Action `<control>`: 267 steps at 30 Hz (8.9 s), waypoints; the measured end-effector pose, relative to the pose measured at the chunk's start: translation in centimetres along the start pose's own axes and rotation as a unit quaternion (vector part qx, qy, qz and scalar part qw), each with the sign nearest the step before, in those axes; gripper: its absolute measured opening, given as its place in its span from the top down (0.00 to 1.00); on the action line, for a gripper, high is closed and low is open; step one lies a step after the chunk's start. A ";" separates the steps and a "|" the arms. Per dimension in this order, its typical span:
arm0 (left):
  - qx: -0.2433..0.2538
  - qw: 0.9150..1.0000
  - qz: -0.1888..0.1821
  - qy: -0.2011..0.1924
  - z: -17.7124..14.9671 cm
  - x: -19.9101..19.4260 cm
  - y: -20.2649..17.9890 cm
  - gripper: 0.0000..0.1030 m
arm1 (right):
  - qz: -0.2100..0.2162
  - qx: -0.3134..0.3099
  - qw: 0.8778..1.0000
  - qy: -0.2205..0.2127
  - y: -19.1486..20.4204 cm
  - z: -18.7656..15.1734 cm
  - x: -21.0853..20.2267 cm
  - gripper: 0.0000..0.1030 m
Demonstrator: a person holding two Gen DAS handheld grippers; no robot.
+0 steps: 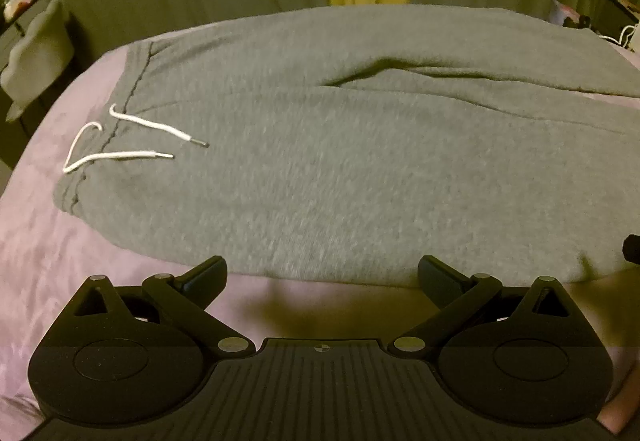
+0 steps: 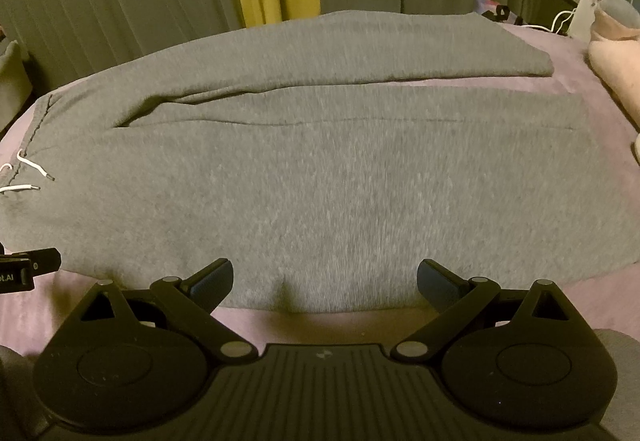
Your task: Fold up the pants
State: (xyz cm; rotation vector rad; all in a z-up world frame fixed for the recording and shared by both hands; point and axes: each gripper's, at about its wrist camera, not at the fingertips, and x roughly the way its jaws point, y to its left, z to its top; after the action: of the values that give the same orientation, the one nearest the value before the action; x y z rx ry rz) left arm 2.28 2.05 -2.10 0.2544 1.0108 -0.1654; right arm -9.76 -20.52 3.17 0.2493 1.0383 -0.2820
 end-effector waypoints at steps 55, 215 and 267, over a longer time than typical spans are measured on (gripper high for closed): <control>-0.218 0.949 0.172 -0.146 7.6 15.0 4.4 0.00 | -0.061 0.225 0.970 -0.067 -3.0 34.9 26.9 0.24; -0.265 0.957 0.111 -0.045 -1.1 4.0 13.0 0.23 | -0.063 0.360 0.929 -0.066 -26.9 -4.5 1.6 0.58; -0.238 0.969 0.060 -0.006 -0.5 7.4 6.4 0.03 | -0.112 0.341 0.930 -0.077 -28.8 -1.1 1.5 0.05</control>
State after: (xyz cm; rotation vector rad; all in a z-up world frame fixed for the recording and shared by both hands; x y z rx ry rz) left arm 7.39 8.20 -7.79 -0.1232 0.9895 0.1865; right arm -19.89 -47.28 -0.64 0.7261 0.7809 -0.8600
